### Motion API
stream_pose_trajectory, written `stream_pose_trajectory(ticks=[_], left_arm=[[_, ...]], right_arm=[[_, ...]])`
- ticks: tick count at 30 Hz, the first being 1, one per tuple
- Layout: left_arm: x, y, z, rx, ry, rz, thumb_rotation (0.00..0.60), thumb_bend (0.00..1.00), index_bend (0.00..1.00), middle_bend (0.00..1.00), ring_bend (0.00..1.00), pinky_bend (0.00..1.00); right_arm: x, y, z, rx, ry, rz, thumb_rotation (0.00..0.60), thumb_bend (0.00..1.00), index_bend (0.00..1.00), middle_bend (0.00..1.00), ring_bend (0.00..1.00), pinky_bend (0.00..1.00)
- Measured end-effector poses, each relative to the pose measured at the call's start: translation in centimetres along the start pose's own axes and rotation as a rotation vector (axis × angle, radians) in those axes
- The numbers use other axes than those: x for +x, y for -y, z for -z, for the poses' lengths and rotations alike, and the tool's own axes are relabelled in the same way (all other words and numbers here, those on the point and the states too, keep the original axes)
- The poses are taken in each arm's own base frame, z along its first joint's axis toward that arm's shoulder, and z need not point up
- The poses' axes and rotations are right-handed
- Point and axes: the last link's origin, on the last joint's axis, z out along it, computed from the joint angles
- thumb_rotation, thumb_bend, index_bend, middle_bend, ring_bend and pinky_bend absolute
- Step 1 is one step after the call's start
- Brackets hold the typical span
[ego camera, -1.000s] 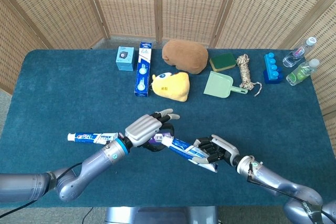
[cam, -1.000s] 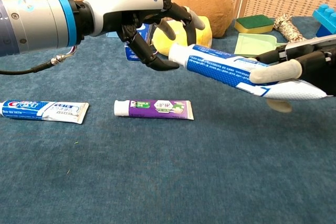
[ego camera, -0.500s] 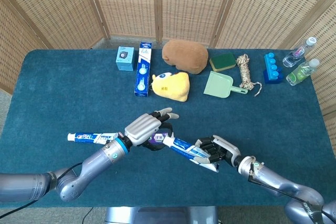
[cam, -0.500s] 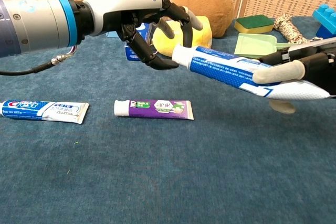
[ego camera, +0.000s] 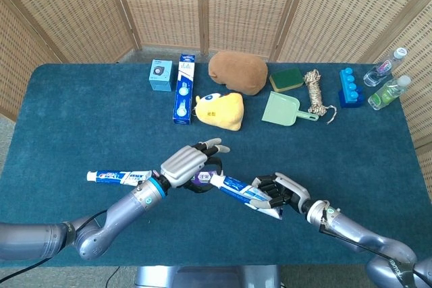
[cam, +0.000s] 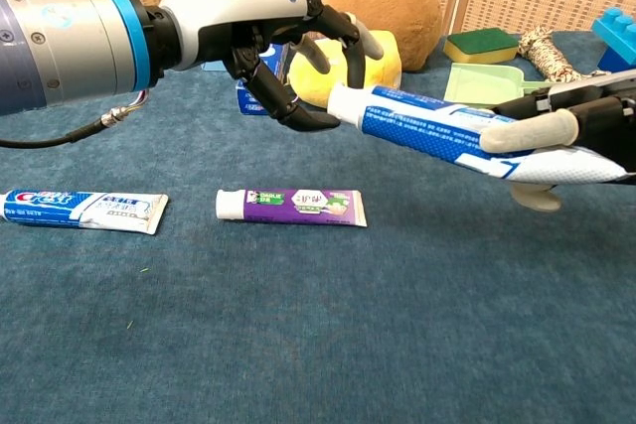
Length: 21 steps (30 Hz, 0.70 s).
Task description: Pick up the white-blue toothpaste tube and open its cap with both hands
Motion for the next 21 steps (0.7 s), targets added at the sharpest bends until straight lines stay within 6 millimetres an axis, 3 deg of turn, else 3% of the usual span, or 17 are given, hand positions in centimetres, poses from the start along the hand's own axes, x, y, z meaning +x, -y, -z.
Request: stream_pose_trajectory(ticks=[21], left_arm=[[0.3, 0.3, 0.7, 0.014, -0.021, -0.001, 0.6, 0.3, 0.63, 0.2, 0.07, 0.19]], right_arm=[[1.4, -0.3, -0.1, -0.027, -0.091, -0.004, 0.6, 0.5, 0.96, 0.79, 0.74, 0.71]])
